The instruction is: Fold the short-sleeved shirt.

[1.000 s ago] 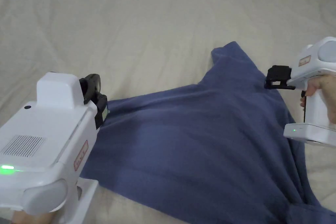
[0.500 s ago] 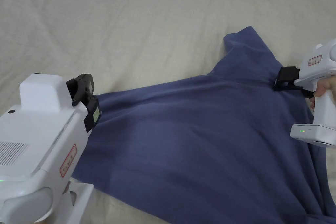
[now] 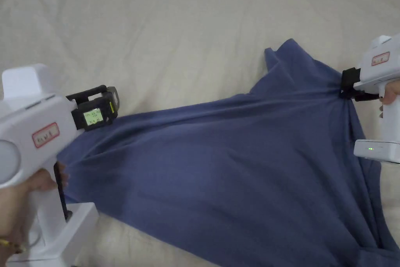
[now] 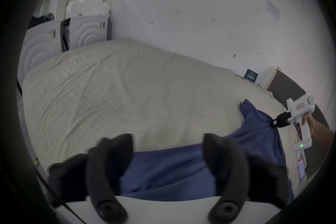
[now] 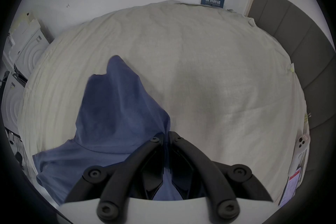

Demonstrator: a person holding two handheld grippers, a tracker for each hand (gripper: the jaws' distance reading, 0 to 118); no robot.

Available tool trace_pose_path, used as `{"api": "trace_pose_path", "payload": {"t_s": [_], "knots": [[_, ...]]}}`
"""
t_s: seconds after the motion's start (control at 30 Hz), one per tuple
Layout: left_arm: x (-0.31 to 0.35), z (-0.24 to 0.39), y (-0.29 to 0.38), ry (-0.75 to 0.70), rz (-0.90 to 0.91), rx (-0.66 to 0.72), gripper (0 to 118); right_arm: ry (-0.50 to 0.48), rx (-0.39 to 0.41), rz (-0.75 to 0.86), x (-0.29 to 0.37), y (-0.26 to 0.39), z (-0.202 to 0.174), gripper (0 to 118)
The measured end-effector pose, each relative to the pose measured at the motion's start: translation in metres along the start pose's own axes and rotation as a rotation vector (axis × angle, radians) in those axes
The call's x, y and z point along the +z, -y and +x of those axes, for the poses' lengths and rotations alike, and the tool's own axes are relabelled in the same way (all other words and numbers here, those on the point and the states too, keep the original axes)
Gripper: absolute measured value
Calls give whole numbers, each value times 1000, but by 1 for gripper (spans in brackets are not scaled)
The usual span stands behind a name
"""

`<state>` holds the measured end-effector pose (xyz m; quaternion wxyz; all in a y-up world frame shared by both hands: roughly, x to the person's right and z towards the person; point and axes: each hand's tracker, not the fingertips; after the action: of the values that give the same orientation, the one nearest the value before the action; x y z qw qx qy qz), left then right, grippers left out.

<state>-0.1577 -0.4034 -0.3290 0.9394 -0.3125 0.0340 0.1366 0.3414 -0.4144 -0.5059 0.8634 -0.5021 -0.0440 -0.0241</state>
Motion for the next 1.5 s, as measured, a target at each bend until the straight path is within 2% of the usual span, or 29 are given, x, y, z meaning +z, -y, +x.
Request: {"api": "trace_pose_path", "payload": {"t_s": [0.07, 0.27, 0.4, 0.5, 0.63, 0.67, 0.73, 0.8, 0.83, 0.93, 0.97, 1.03, 1.17, 1.3, 1.43, 1.5], "knots": [[-5, -16, -17, -7, -29, 21, 114, 5, 7, 7, 5, -2, -3, 3], [-43, -70, -52, -21, -283, -39, 116, 8, 11, 22, 15, -2, -7, 3], [-59, -78, -42, -115, -413, -116, 116, 12, 7, 23, 14, 0, -9, 3], [-73, -79, -28, -183, -472, -121, 116, 21, 6, 17, 13, 2, -11, 3], [-85, -76, -11, -188, -490, -93, 113, 22, 1, 17, 12, 3, -12, 3], [-88, -75, -7, -185, -498, -91, 105, 24, 3, 15, 12, 3, -12, 3], [-91, -70, 0, -189, -510, -106, 78, 30, 9, 15, 12, 3, -14, 3], [-88, -65, 4, -198, -490, -142, 75, 28, 4, 14, 12, 3, -14, 3], [-86, -63, 3, -203, -500, -139, 69, 29, 4, 15, 12, 3, -15, 3], [-76, -53, 0, -195, -482, -235, 6, 38, 4, 16, 13, 3, -16, 3], [-74, -53, -1, -180, -481, -236, 0, 37, 3, 16, 13, 3, -16, 3], [-70, -53, -2, -116, -505, -185, 0, 38, -5, 24, 18, 4, -17, 3], [-56, -49, -6, -143, -460, -194, 0, 38, -9, 52, 36, 2, -19, 3], [-27, -51, -28, -119, -340, -119, 0, 30, -27, 93, 63, -1, -15, 3], [6, -46, -54, -127, -192, -120, 0, 15, -57, 175, 105, 1, -8, 3], [20, -43, -68, -114, -146, -101, 0, 6, -40, 212, 131, 5, -6, 3]]}}
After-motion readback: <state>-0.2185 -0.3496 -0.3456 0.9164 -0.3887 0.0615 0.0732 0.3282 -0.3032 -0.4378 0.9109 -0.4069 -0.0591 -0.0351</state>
